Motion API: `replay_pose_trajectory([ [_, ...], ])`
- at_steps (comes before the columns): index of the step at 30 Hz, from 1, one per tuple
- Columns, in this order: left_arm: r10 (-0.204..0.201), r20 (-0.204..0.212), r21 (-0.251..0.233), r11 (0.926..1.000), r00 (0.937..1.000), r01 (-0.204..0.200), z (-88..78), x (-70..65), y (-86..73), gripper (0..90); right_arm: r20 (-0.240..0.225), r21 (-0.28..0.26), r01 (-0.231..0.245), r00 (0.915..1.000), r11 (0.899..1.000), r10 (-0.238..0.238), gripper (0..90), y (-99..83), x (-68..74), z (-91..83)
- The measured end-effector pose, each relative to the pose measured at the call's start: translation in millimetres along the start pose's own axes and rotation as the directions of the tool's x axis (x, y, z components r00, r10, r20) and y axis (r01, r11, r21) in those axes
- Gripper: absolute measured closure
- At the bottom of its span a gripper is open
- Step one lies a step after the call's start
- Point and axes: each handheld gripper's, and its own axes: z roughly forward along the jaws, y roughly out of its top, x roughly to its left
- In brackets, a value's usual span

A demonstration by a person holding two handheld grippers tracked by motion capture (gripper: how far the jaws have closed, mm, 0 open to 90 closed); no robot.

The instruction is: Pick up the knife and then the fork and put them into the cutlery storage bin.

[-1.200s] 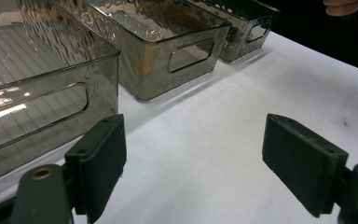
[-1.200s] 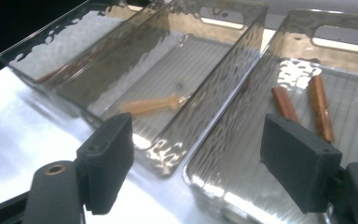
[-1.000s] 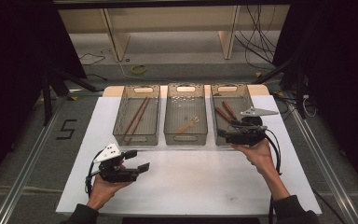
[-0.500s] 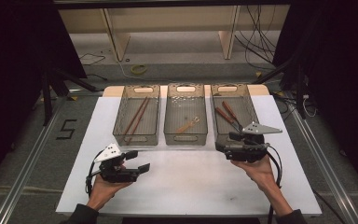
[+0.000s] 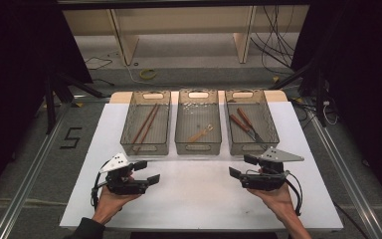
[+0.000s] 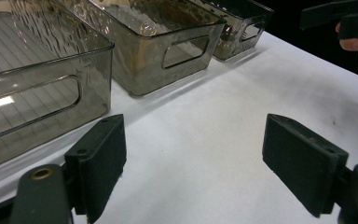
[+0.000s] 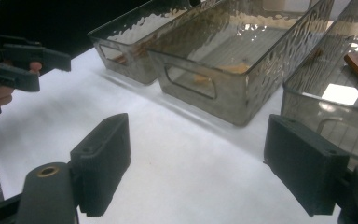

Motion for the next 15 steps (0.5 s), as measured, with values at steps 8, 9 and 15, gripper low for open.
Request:
replay_pose_trajectory([
  [8,-0.002,0.006,-0.001,1.0000,1.0000,0.002,-0.1,-0.4,-0.4,20.8,0.003,-0.034,0.004,1.0000,0.999,-0.004,22.9,-15.6,6.9,-11.4],
  [9,-0.001,0.006,0.000,1.0000,1.0000,0.001,-0.2,-0.5,-0.5,20.8,0.002,-0.040,0.002,1.0000,0.999,-0.001,22.5,-16.9,7.6,-12.4],
  [15,-0.006,0.007,-0.005,1.0000,1.0000,0.006,-0.7,-0.3,-0.8,20.8,0.009,-0.056,-0.007,0.9999,0.998,0.007,21.8,-22.6,8.7,-18.2],
])
